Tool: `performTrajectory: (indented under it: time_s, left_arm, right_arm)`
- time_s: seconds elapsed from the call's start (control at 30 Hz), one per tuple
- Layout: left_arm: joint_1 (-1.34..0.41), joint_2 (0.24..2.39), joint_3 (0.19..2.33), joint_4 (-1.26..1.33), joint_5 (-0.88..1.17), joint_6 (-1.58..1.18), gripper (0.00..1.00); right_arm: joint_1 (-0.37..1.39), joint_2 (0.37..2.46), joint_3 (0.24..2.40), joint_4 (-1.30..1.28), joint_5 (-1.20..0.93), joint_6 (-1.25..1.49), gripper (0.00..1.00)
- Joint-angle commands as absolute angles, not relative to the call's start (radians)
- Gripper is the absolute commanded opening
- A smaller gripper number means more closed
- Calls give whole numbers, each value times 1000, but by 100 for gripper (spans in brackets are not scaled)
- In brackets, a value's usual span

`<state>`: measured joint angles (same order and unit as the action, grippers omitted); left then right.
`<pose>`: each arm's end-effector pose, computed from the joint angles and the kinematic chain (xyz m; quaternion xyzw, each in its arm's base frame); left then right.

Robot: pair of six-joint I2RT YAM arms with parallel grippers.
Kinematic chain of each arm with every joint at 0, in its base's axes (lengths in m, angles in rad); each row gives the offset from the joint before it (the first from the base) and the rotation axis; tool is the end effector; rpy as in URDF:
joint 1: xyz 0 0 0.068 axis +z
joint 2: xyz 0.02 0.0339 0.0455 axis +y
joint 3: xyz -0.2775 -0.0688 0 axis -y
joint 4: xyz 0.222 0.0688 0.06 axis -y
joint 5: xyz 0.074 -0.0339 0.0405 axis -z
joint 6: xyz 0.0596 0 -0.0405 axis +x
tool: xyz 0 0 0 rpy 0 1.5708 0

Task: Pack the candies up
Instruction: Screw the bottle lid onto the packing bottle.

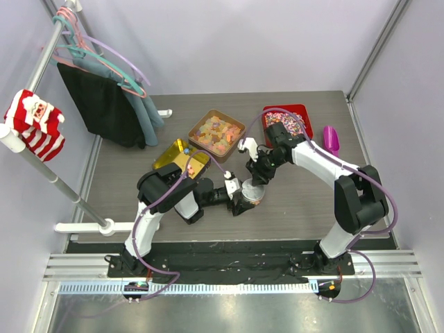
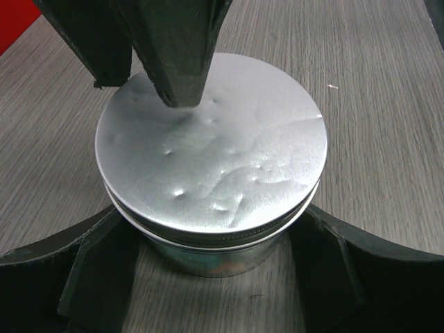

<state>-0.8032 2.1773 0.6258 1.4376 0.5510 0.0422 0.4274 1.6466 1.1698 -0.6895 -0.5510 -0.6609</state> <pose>0.2320 -0.2853 0.1065 0.4597 0.5806 -0.4264 0.5194 0.2736 0.1589 0.2269 -0.5348 0.7782 0.2422 0.2230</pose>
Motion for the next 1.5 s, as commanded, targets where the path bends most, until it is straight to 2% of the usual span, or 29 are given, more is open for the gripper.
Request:
performTrajectory:
  time_s: [0.0,0.13,0.27,0.47,0.63,0.87,1.47]
  left_arm:
    - [-810,2201,618,1548,540,103,73]
    - [-811,2200,617,1548,540,103,73]
    - [-810,2201,617,1548,541,103,73]
    - [-810,2200,617,1548,541,103,73]
    - [-811,2200,618,1548,543,101,74]
    - [-810,2200,617,1548,543,100,73]
    - [-810,2189,614,1548,541,106,73]
  right_arm:
    - [420,1675,1223,-729,-620,-689,42]
    - [416,1678,1224,-727,-612,-690,38]
    - [400,1660,1220,-697,-640,-667,42]
    - [399,1666,1209,-672,-657,-653,40]
    - [400,1683,1207,-672,-644,-653,33]
    - [400,1683,1207,-692,-615,-666,18]
    - [396,1727,1290,-889,-584,-716,9]
